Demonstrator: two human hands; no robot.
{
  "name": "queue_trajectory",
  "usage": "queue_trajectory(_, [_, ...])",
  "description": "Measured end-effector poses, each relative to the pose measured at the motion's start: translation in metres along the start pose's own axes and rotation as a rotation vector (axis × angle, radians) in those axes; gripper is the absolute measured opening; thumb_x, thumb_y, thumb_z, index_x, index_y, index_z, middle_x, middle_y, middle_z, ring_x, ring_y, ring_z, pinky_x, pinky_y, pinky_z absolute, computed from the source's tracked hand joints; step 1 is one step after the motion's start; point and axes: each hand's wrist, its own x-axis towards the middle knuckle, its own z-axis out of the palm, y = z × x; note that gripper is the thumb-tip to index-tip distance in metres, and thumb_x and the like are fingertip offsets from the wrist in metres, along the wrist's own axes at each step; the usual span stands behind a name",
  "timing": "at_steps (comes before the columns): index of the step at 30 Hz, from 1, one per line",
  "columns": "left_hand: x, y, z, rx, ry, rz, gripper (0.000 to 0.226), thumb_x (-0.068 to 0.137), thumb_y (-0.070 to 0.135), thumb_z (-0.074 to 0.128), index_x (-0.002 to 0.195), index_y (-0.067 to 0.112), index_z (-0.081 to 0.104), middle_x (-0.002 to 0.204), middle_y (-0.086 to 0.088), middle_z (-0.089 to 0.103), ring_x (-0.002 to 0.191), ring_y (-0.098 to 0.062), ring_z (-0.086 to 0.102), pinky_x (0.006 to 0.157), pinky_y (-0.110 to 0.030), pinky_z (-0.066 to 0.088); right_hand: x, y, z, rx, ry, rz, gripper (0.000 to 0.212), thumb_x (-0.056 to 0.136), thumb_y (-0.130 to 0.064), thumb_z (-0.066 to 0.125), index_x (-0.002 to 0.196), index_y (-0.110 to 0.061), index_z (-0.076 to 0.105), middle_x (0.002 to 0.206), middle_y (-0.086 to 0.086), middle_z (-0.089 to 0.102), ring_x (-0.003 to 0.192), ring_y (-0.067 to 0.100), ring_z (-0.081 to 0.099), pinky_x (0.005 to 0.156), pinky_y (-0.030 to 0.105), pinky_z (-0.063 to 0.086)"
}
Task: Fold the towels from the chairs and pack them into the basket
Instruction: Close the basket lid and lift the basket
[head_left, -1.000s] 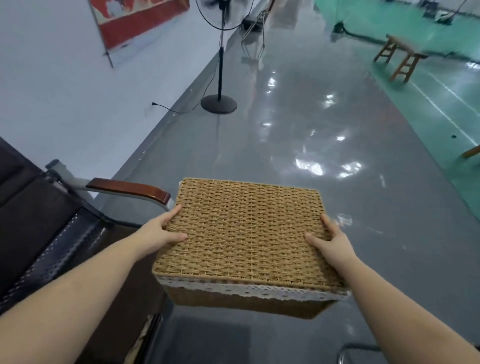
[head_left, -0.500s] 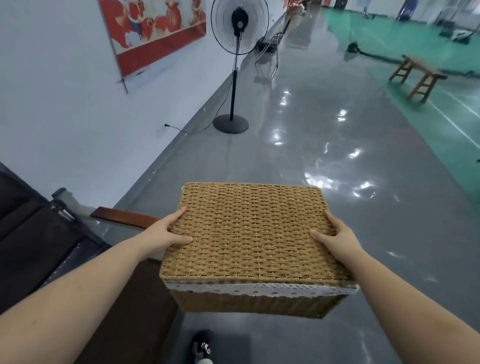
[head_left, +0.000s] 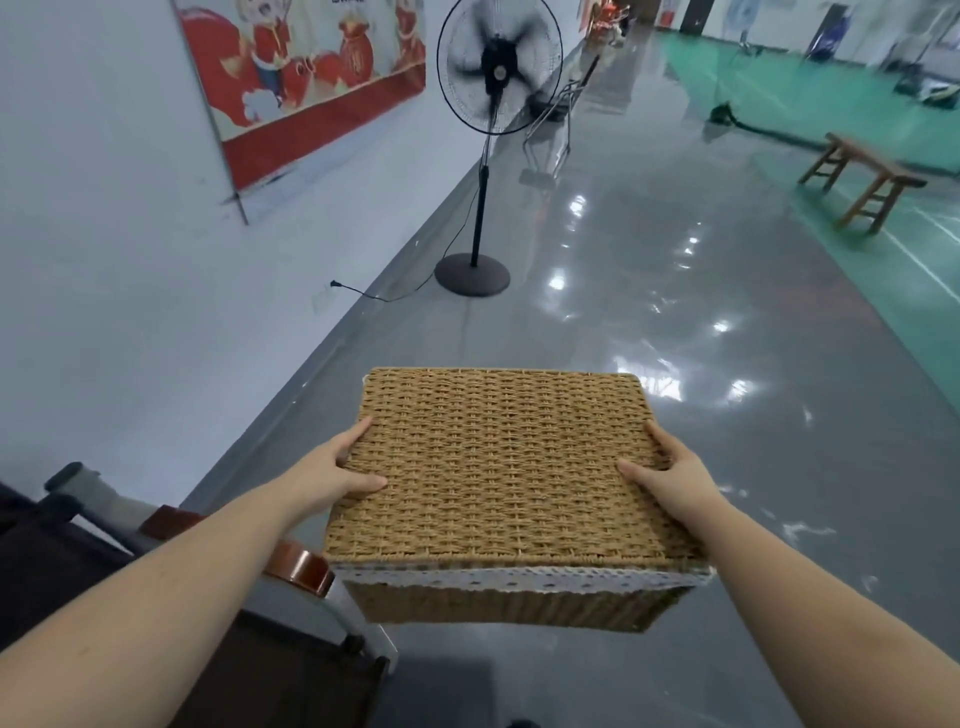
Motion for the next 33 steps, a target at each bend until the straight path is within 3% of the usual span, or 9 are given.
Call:
queue_trajectory(7, [0.072, 0.032, -0.009, -0.045, 0.144, -0.045, 0.084, 0.086, 0.01, 0.067, 0.151, 0.032, 0.018, 0.149, -0.006, 0.038, 0.106, -0.009, 0.041, 0.076, -0.014, 0.038, 0.137, -0.044, 0.008, -0.029, -0.136, -0.11, 0.078, 0.082, -0.036, 0.071, 0.148, -0.031, 0.03, 0.148, 0.004, 0.039, 0.127, 0.028, 0.047, 0.104, 0.043, 0.042])
queue_trajectory(10, [0.096, 0.044, -0.011, -0.049, 0.231, -0.087, 0.086, 0.085, 0.011, 0.069, 0.151, 0.032, 0.018, 0.149, -0.005, 0.038, 0.109, -0.007, 0.04, 0.081, -0.017, 0.037, 0.194, -0.067, 0.011, -0.052, -0.22, -0.152, 0.078, 0.082, -0.037, 0.072, 0.147, -0.033, 0.031, 0.149, 0.003, 0.038, 0.13, 0.027, 0.044, 0.107, 0.044, 0.039])
queue_trajectory(14, [0.118, 0.054, -0.014, -0.13, 0.355, -0.106, 0.086, 0.084, 0.009, 0.069, 0.151, 0.03, 0.019, 0.139, 0.003, 0.042, 0.11, -0.005, 0.039, 0.072, -0.011, 0.038, 0.26, -0.109, 0.021, -0.088, -0.327, -0.215, 0.079, 0.08, -0.039, 0.073, 0.146, -0.036, 0.03, 0.149, 0.001, 0.038, 0.131, 0.026, 0.044, 0.108, 0.046, 0.038])
queue_trajectory(19, [0.134, 0.045, -0.035, -0.204, 0.496, -0.181, 0.086, 0.084, 0.008, 0.07, 0.151, 0.029, 0.02, 0.147, -0.001, 0.039, 0.13, -0.015, 0.04, 0.093, -0.021, 0.035, 0.317, -0.168, 0.066, -0.165, -0.465, -0.307, 0.077, 0.081, -0.037, 0.072, 0.146, -0.036, 0.031, 0.15, 0.001, 0.036, 0.133, 0.027, 0.041, 0.106, 0.043, 0.038])
queue_trajectory(22, [0.143, 0.031, -0.06, -0.258, 0.561, -0.236, 0.088, 0.082, 0.009, 0.072, 0.151, 0.03, 0.021, 0.148, -0.003, 0.038, 0.131, -0.017, 0.039, 0.101, -0.028, 0.036, 0.34, -0.199, 0.11, -0.215, -0.528, -0.344, 0.076, 0.082, -0.036, 0.072, 0.146, -0.034, 0.032, 0.15, 0.002, 0.036, 0.132, 0.027, 0.041, 0.105, 0.042, 0.038])
queue_trajectory(26, [0.156, -0.001, -0.105, -0.247, 0.596, -0.299, 0.087, 0.084, 0.015, 0.071, 0.151, 0.032, 0.018, 0.154, 0.001, 0.028, 0.142, -0.021, 0.026, 0.11, -0.032, 0.028, 0.36, -0.239, 0.18, -0.247, -0.628, -0.362, 0.079, 0.08, -0.036, 0.074, 0.147, -0.033, 0.032, 0.148, 0.002, 0.039, 0.128, 0.027, 0.045, 0.104, 0.042, 0.041])
queue_trajectory(33, [0.185, -0.055, -0.198, -0.38, 0.649, -0.401, 0.09, 0.083, 0.01, 0.071, 0.152, 0.03, 0.017, 0.155, -0.002, 0.025, 0.143, -0.02, 0.023, 0.112, -0.03, 0.024, 0.391, -0.328, 0.311, -0.314, -0.767, -0.404, 0.079, 0.082, -0.029, 0.073, 0.148, -0.029, 0.031, 0.144, 0.004, 0.043, 0.124, 0.025, 0.048, 0.099, 0.037, 0.041])
